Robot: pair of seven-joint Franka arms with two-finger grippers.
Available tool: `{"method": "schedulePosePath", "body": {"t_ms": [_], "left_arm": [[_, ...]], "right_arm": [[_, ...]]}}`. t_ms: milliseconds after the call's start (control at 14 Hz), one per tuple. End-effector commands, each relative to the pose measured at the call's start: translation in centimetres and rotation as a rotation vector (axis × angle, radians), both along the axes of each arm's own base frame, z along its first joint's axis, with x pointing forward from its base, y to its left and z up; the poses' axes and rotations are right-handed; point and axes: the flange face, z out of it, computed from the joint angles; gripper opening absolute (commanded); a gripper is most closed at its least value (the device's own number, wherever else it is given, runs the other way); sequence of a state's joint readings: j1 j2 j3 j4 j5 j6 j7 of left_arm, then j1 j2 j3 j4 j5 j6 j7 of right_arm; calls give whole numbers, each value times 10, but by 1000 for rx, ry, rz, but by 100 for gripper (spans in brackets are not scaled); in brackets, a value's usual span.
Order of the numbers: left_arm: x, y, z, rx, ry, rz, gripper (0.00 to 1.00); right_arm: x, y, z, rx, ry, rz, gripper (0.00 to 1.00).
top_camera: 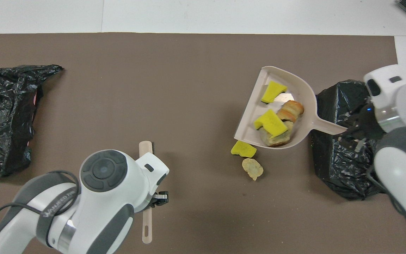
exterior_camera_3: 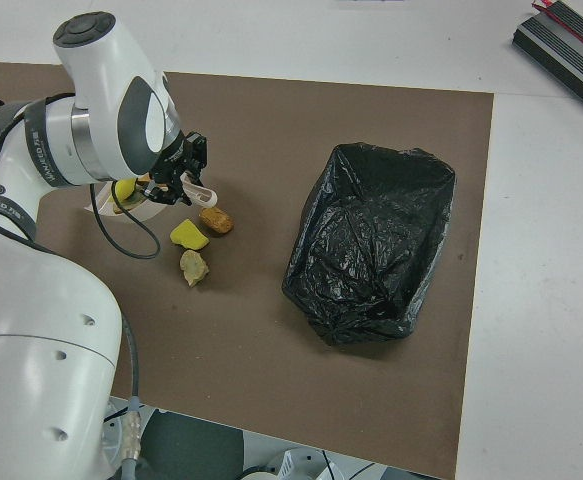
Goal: Sweep and dump trash in bin
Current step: 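Carry the dustpan to the black bag with the right gripper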
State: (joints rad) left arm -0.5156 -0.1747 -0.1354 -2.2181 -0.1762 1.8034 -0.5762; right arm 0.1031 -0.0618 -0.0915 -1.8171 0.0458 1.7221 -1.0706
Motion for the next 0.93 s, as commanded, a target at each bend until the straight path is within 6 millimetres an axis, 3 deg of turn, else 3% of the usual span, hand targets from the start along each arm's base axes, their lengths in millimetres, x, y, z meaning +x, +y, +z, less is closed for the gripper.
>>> {"method": "schedulePosePath", "body": {"t_ms": [0, 142, 214, 498, 712, 783, 854], "left_arm": [[-48, -27, -15, 28, -42, -23, 0], [-76, -38, -32, 27, -64, -45, 0], [-84, -38, -42, 28, -68, -54, 0], [-110, -38, -87, 13, -113, -42, 0], [-108, -35, -90, 19, -106, -7, 3], [-108, -34, -91, 23, -104, 6, 19], [-107, -33, -90, 24, -101, 7, 77]], "right_arm": [[-11, -100, 3, 4, -9, 0, 0], [-25, -162, 6, -39, -19, 6, 0], [-29, -177, 7, -99, -12, 19, 0], [-29, -195, 10, -312, 15, 111, 0], [-24, -199, 6, -499, 70, 212, 0], [-22, -200, 0, -536, 67, 241, 0], [-20, -198, -5, -572, 76, 270, 0]]}}
